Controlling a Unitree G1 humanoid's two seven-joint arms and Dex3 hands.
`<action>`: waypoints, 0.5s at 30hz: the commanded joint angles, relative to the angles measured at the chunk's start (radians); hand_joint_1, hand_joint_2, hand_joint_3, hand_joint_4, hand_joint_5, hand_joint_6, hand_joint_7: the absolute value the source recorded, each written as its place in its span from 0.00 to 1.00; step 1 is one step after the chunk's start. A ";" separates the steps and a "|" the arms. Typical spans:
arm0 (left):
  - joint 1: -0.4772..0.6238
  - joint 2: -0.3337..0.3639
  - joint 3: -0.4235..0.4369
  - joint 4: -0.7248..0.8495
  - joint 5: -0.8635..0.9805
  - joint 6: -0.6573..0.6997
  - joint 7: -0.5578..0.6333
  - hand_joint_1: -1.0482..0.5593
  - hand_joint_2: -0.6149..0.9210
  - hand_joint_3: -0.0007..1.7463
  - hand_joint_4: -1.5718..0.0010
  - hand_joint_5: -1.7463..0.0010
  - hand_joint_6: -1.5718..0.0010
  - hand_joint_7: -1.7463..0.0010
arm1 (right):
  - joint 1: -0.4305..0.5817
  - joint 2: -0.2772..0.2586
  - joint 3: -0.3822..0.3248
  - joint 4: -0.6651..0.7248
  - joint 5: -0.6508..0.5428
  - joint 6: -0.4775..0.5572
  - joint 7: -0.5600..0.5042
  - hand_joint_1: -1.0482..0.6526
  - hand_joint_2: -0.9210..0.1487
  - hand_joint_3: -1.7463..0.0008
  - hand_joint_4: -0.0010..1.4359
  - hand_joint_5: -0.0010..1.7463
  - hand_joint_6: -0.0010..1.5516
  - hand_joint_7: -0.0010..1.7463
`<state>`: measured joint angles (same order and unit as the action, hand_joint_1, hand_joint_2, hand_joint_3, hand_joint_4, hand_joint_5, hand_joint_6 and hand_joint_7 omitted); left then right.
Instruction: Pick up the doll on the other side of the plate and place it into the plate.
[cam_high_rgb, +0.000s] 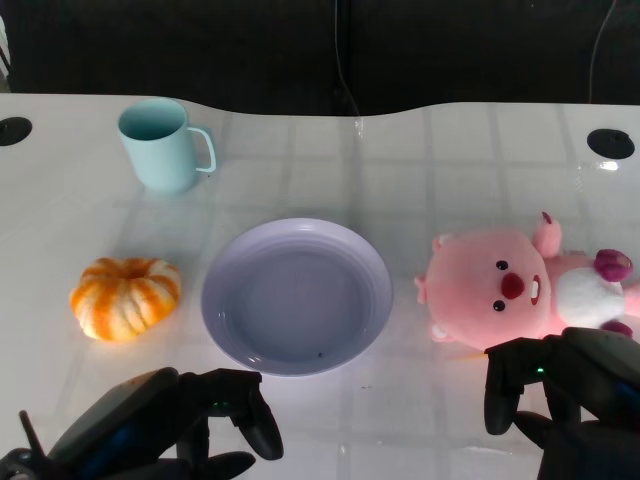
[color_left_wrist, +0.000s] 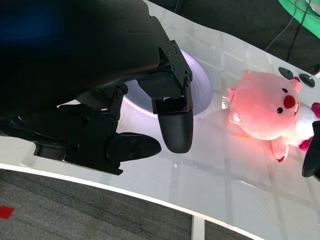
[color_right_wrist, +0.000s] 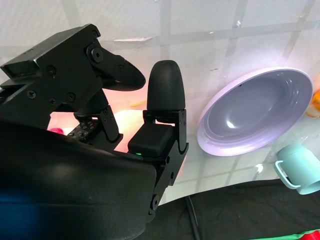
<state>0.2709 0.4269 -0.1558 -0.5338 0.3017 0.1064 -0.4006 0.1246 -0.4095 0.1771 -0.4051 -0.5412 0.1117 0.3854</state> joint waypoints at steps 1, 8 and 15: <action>-0.003 0.016 0.009 -0.002 -0.001 -0.001 -0.007 0.56 1.00 0.25 0.57 0.00 0.59 0.36 | -0.007 -0.015 -0.004 0.001 -0.002 0.005 -0.001 0.56 0.39 0.41 0.55 0.97 0.51 0.74; -0.004 0.018 0.008 -0.003 0.000 -0.001 -0.009 0.56 1.00 0.25 0.56 0.00 0.59 0.36 | -0.009 -0.016 -0.003 0.003 -0.001 0.003 0.000 0.56 0.40 0.40 0.54 0.97 0.51 0.74; -0.002 0.018 0.009 0.000 -0.003 -0.005 -0.009 0.55 1.00 0.25 0.57 0.00 0.59 0.36 | -0.008 -0.014 -0.004 0.005 0.001 0.001 -0.001 0.56 0.40 0.41 0.55 0.97 0.51 0.74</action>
<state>0.2702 0.4278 -0.1558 -0.5338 0.3016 0.1064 -0.4008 0.1242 -0.4095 0.1771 -0.4051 -0.5440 0.1118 0.3856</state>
